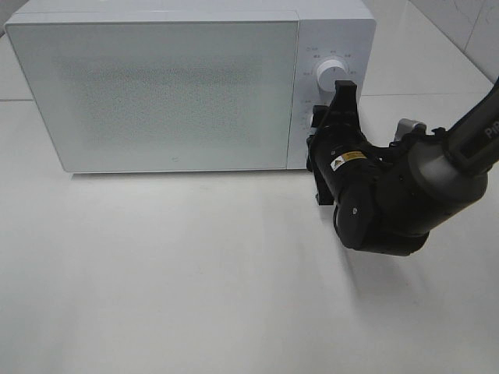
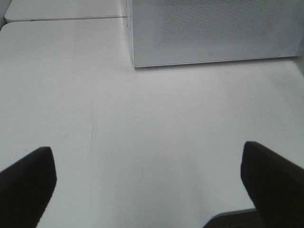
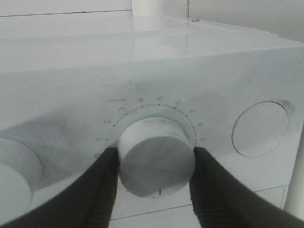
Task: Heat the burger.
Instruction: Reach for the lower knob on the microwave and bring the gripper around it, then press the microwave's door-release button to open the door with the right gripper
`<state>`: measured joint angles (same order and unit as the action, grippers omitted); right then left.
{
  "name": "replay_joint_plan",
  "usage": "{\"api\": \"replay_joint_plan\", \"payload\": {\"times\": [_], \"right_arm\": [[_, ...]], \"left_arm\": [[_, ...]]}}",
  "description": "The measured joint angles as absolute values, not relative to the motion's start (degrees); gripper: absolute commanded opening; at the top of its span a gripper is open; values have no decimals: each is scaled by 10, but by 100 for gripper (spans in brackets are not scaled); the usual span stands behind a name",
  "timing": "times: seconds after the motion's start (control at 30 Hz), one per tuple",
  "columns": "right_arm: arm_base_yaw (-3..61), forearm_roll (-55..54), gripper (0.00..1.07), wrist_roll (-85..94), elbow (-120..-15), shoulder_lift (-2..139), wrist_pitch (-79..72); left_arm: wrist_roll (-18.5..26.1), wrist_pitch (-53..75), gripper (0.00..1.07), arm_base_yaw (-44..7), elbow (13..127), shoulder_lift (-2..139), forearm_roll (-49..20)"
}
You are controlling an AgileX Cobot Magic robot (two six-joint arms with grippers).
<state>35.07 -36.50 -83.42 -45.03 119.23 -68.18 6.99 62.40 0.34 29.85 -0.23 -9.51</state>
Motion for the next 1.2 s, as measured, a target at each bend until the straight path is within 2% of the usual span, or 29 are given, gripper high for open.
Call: {"api": "replay_joint_plan", "payload": {"times": [0.07, 0.1, 0.17, 0.23, 0.37, 0.87, 1.13, 1.2], "right_arm": [[351, -365, 52, -829, -450, 1192, -682], [352, -355, 59, -816, -452, 1192, -678], [354, -347, 62, -811, -453, 1192, -677], [359, -329, 70, -786, -457, 1192, -677], [359, -327, 73, -777, -457, 1192, -677], [354, -335, 74, -736, -411, 1152, -654], [354, -323, 74, -668, -361, 1113, -583], [352, -301, 74, -606, -341, 1083, -544]], "left_arm": [[70, 624, 98, 3, 299, -2, -95], [70, 624, 98, 3, 299, -2, -95], [70, 624, 98, 3, 299, -2, -95], [70, 624, 98, 3, 299, -2, -95], [70, 624, 98, 3, 299, -2, -95], [70, 624, 98, 3, 299, -2, -95], [70, 624, 98, 3, 299, -2, -95], [70, 624, 98, 3, 299, -2, -95]]}}
